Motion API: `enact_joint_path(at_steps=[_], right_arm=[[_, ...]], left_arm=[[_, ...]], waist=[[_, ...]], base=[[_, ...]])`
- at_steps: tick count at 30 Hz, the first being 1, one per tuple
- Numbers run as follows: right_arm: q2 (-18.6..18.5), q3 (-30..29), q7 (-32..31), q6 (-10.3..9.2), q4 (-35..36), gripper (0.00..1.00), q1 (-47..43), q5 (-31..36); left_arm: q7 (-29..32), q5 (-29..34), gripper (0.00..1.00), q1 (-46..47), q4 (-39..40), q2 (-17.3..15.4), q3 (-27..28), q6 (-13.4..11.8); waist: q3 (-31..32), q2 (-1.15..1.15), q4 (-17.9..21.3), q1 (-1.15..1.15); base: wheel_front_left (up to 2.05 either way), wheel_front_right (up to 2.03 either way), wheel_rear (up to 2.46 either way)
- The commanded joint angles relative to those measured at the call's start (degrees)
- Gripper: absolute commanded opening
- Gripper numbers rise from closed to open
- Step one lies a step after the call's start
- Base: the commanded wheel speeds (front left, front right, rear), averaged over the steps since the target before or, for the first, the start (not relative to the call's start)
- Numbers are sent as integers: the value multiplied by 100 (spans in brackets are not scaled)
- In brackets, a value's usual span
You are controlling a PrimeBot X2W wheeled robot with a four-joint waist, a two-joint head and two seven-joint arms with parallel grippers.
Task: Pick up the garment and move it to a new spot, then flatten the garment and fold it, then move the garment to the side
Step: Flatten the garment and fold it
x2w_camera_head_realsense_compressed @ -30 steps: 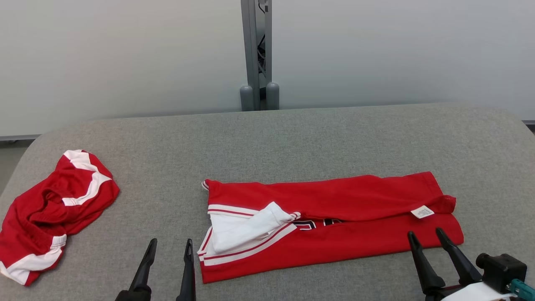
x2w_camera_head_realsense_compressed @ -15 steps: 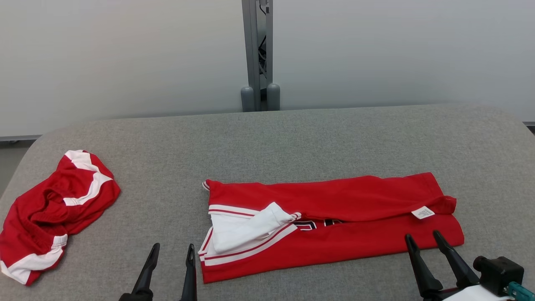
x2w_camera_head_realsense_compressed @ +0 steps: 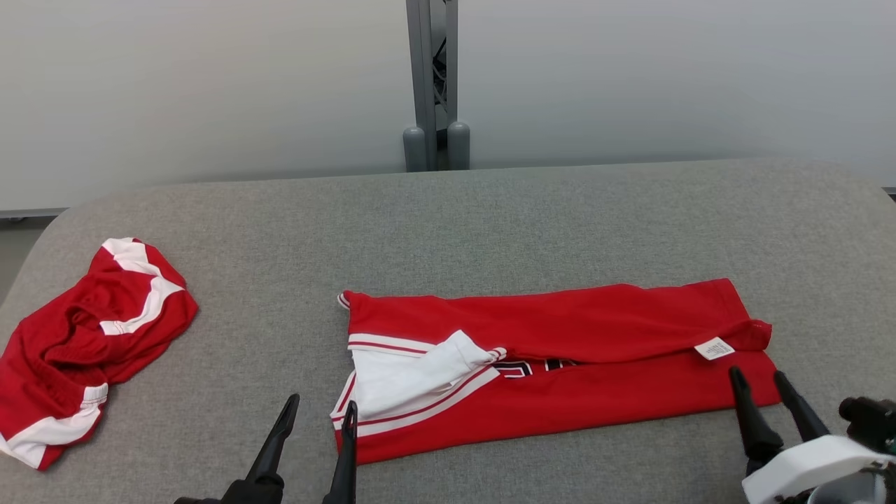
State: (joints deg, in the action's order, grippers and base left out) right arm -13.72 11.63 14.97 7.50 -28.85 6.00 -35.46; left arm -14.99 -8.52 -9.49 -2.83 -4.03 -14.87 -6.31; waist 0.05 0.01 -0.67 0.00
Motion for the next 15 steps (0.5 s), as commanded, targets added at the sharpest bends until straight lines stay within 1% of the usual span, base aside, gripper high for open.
enact_joint_path(at_steps=[1,3,7,10,15], right_arm=[[-130,-24,-12,-2,-238,100,267,-193],[-244,-46,-11,-2,-521,100,526,-309],[-342,-205,-27,-2,-1165,100,1072,-537],[-364,-231,-126,-2,-1663,100,1462,-618],[-300,-167,-266,-2,-2368,100,1988,-704]], left_arm=[[-23,70,100,161,14,5,-14,39],[-23,109,100,254,62,19,-41,74],[-23,164,100,415,124,22,-89,130],[-23,213,100,534,101,27,-115,184],[-23,270,100,684,57,39,-169,240]], waist=[[-93,-1,-32,0],[-204,-1,-44,0],[-439,-1,-73,0],[-615,-1,-83,0],[-849,-1,-83,0]], base=[[0,0,0],[0,0,0],[0,0,0],[0,0,0],[0,0,0]])
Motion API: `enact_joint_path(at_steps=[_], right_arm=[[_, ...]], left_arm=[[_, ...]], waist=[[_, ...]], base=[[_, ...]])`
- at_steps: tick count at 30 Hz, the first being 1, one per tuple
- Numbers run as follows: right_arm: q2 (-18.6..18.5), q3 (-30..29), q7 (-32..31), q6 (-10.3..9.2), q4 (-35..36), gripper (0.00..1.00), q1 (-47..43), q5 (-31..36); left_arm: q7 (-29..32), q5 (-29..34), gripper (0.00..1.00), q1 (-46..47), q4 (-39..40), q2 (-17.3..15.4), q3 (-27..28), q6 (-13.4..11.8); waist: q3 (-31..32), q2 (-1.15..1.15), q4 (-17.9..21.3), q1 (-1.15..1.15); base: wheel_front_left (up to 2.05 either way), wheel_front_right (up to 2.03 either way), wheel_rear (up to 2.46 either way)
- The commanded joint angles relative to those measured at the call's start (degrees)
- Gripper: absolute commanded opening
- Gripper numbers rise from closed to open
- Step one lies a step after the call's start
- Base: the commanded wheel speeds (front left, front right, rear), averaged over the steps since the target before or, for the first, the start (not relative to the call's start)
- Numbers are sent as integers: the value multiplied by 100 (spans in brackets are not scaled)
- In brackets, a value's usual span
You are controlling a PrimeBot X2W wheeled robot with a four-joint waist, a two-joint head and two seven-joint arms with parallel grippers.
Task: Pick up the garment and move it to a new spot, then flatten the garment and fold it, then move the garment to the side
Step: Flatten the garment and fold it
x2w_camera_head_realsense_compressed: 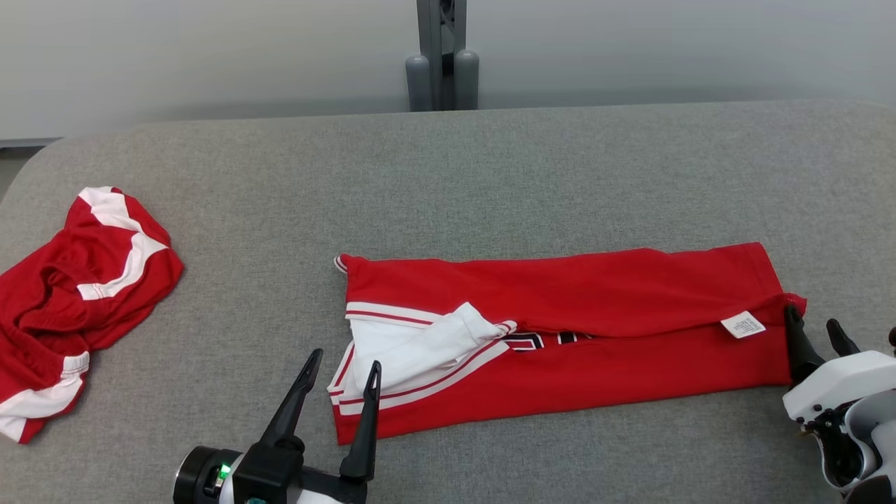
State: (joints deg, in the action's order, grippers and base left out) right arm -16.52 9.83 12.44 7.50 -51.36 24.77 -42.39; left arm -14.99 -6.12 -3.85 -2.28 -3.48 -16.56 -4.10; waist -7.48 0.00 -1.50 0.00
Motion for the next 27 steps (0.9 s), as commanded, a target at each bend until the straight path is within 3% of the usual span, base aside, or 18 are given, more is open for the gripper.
enact_joint_path(at_steps=[1,19,20,21,23,27], right_arm=[[-18,24,-13,-2,-244,100,192,-24],[185,502,-243,-2,-1391,100,964,-284],[221,559,-316,-2,-1413,89,965,-300],[244,607,-376,-1,-1429,46,956,-316],[275,701,-465,-1,-1424,0,921,-370],[139,799,-316,-3,-1314,0,856,-472]], left_arm=[[-23,44,100,138,-5,-16,-15,36],[-23,188,100,444,-12,2,-75,94],[-23,188,100,463,-21,3,-76,98],[-23,184,100,468,-33,4,-79,97],[-23,177,100,454,-62,6,-81,94],[-23,156,100,421,-97,8,-62,93]], waist=[[-128,0,1,0],[-550,0,53,0],[-554,0,48,0],[-551,0,45,0],[-528,0,44,0],[-435,0,59,0]], base=[[0,0,0],[0,0,0],[0,0,0],[0,0,0],[0,0,0],[0,0,0]])
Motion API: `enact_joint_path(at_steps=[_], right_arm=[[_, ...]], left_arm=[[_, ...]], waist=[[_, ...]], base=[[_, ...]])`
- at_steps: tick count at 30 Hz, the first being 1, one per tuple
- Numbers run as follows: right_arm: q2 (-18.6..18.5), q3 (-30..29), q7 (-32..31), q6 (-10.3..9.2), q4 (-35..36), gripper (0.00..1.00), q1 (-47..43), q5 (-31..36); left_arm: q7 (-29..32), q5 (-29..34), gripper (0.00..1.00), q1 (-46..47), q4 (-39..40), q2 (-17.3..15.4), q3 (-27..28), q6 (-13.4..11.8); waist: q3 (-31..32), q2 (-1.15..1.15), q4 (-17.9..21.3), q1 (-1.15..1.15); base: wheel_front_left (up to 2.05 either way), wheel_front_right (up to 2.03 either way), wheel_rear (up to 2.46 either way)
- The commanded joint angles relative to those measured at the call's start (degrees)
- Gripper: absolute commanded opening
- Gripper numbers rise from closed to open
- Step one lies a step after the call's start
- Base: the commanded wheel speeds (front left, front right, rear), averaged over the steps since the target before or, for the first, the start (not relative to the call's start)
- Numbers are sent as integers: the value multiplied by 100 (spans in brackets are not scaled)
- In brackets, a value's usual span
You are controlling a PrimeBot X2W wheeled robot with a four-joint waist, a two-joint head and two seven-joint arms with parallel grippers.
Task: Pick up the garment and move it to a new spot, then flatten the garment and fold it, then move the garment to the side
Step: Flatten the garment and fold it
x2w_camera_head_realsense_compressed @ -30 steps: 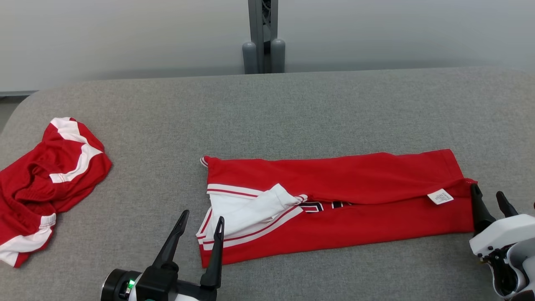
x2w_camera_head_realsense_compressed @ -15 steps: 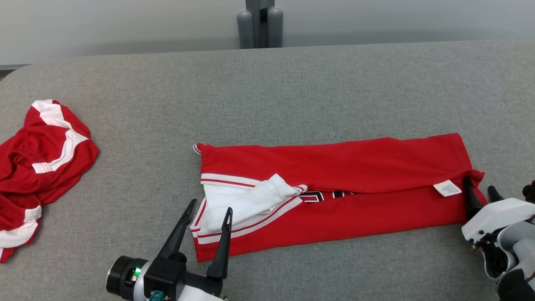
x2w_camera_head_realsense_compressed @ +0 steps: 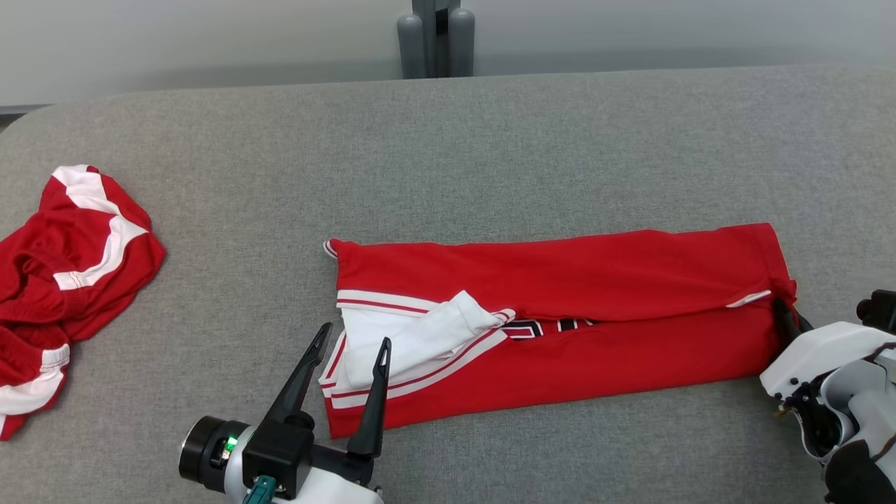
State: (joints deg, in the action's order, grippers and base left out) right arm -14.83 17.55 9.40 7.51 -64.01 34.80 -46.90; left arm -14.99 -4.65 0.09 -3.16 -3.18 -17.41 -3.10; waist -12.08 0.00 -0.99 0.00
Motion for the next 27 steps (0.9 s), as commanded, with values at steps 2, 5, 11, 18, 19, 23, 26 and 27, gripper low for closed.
enact_joint_path(at_steps=[2,5,11,18,19,23,26,27], right_arm=[[-114,50,93,-5,23,0,-153,-86],[-308,62,229,-5,116,0,-115,-173],[-705,128,368,-4,212,0,60,-201],[-918,408,227,-3,523,0,137,-208],[-914,450,180,-3,639,0,109,-242],[-894,634,29,-2,1169,0,-15,-352],[-930,808,-164,-3,1836,0,-162,-502],[-941,856,-237,-3,2070,0,-218,-538]], left_arm=[[-23,-5,100,-4,-22,-20,32,-7],[-23,-19,100,-39,-13,-16,39,-3],[-23,-31,100,-51,2,-9,17,-9],[-23,-33,100,-73,-45,-6,8,26],[-23,-37,100,-83,-51,-4,8,25],[-23,-62,100,-132,-74,-1,4,4],[-23,-94,100,-158,-84,3,-11,-12],[-23,-97,100,-169,-85,4,-19,-17]], waist=[[88,0,28,0],[180,0,59,0],[289,0,103,0],[397,0,76,0],[417,0,70,0],[484,0,60,0],[559,0,38,0],[582,0,24,0]], base=[[0,0,0],[0,0,0],[0,0,0],[0,0,0],[0,0,0],[0,0,0],[0,0,0],[0,0,0]])
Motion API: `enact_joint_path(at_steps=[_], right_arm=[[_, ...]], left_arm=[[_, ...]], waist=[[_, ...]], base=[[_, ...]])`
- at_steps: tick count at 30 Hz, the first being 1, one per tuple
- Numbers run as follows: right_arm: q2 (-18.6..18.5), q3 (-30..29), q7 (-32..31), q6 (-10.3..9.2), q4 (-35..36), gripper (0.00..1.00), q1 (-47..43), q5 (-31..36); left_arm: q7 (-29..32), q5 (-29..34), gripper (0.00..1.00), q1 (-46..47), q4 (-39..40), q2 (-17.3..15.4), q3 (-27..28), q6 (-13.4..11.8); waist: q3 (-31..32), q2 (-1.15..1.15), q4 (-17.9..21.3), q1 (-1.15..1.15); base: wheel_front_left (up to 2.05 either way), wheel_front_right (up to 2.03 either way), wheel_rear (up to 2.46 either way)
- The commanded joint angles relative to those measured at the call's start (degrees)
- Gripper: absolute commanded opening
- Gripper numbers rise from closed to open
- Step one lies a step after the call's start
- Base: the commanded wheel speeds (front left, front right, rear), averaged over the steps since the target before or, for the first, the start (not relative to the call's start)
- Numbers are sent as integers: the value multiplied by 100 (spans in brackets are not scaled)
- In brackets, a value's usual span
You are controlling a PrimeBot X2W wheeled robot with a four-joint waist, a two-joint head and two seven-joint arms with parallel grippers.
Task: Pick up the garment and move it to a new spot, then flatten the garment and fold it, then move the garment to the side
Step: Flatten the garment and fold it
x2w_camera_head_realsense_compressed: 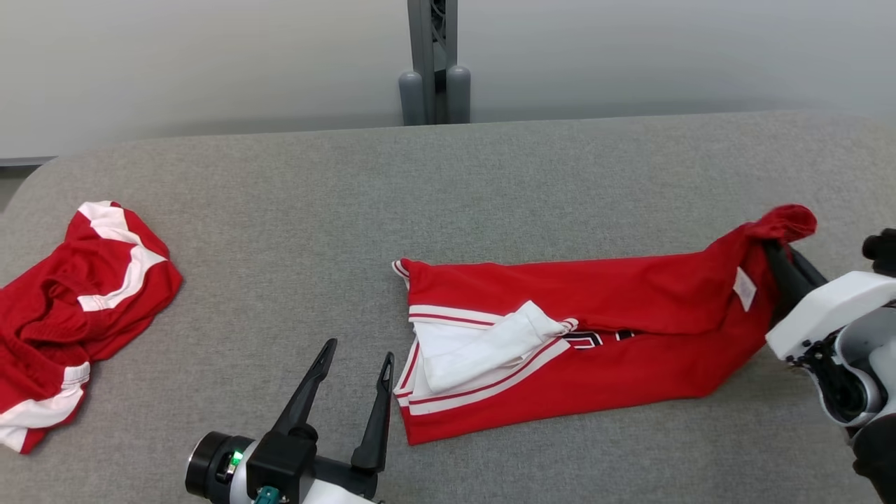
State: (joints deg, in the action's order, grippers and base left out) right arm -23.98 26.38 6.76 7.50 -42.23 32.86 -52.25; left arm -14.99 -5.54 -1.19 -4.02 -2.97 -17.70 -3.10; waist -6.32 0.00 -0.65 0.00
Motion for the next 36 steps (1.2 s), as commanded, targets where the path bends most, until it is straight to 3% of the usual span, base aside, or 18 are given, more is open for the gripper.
enact_joint_path(at_steps=[1,6,13,26,36], right_arm=[[-41,15,-49,-2,109,0,-84,-43],[-19,133,-427,-1,1213,0,-423,-29],[431,21,-838,-1,1814,0,-649,256],[1596,-143,-1295,-1,1517,0,-797,1225],[1991,-169,-1385,-1,912,0,-713,1725]], left_arm=[[-23,-17,100,-51,6,-16,4,-29],[-23,-58,100,-83,50,-11,-24,-49],[-23,-107,100,-99,21,-7,-59,-43],[-23,-167,100,-174,-74,-5,-160,51],[-23,-177,100,-192,-123,-4,-238,104]], waist=[[27,0,-27,0],[106,0,-228,0],[174,0,-593,0],[344,0,-1327,0],[339,0,-1666,0]], base=[[0,0,0],[0,0,0],[0,0,0],[0,0,0],[0,0,0]])
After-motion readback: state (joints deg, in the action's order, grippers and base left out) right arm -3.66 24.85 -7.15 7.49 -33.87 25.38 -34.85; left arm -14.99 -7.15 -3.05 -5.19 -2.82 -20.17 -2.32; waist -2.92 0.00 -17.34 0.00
